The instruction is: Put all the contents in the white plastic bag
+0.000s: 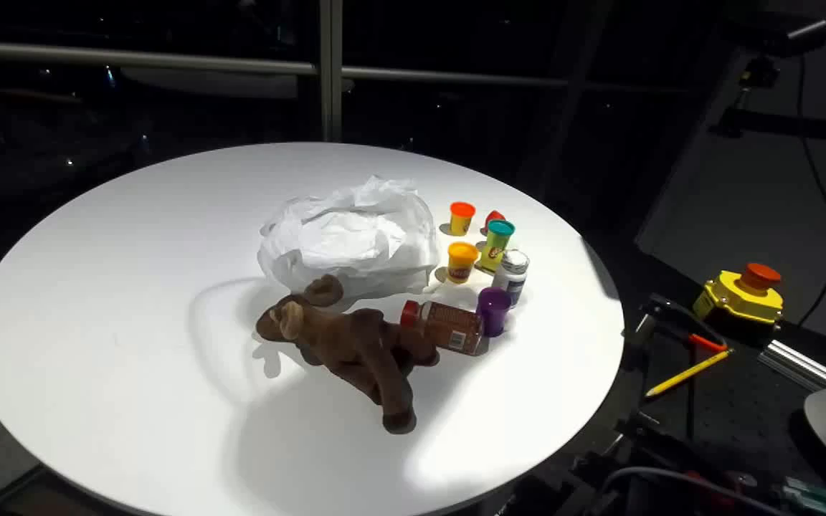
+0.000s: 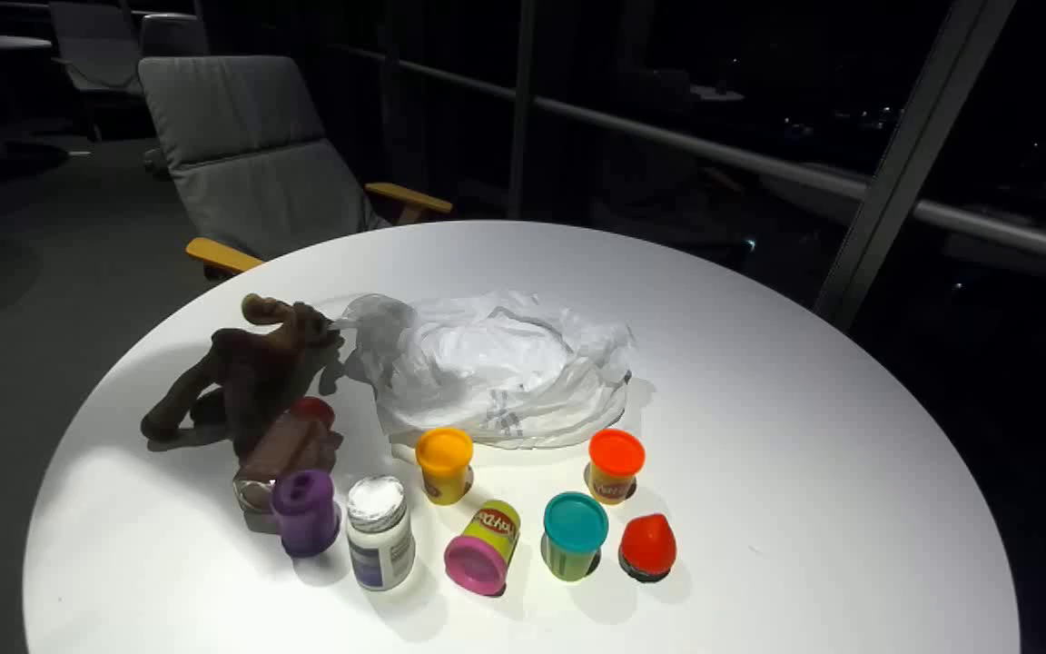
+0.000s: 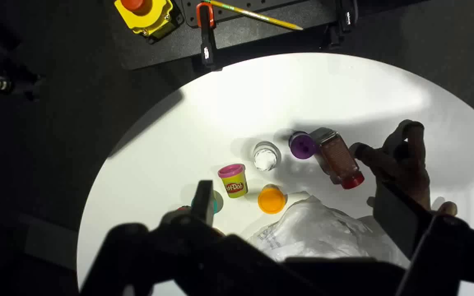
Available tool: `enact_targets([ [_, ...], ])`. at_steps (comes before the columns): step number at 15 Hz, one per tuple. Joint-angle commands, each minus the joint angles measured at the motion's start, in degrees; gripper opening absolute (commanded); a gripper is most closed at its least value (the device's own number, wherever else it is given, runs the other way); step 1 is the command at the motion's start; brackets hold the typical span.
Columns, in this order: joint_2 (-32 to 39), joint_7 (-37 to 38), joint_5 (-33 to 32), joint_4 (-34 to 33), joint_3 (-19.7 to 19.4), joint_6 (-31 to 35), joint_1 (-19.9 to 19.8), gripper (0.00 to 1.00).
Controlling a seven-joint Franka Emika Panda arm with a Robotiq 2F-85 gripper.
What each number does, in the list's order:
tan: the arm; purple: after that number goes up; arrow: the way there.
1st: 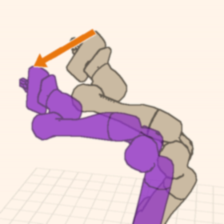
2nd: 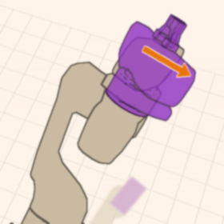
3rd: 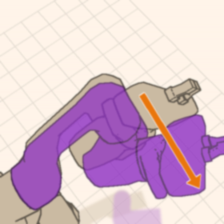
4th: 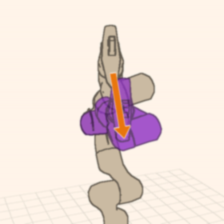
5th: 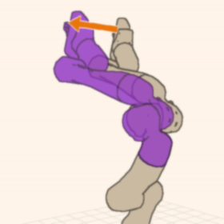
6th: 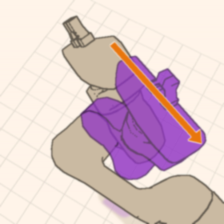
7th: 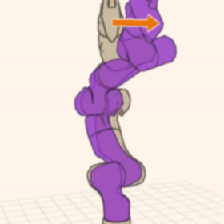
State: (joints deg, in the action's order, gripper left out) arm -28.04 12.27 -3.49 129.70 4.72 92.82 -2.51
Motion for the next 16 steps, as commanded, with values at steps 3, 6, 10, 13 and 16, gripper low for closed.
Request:
enact_targets([
  [3, -0.3, 0.2, -0.2, -0.7, -0.5, -0.2, 0.6, 1.00],
  [6, -0.4, 0.2, -0.2, -0.7, -0.5, -0.2, 0.6, 1.00],
  [10, -0.4, 0.2, -0.2, -0.7, -0.5, -0.2, 0.6, 1.00],
  [13, -0.4, 0.2, -0.2, -0.7, -0.5, -0.2, 0.6, 1.00],
  [16, 1.1, 0.1, 0.0, -1.0, -1.1, 1.9, 0.1, 1.00],
])
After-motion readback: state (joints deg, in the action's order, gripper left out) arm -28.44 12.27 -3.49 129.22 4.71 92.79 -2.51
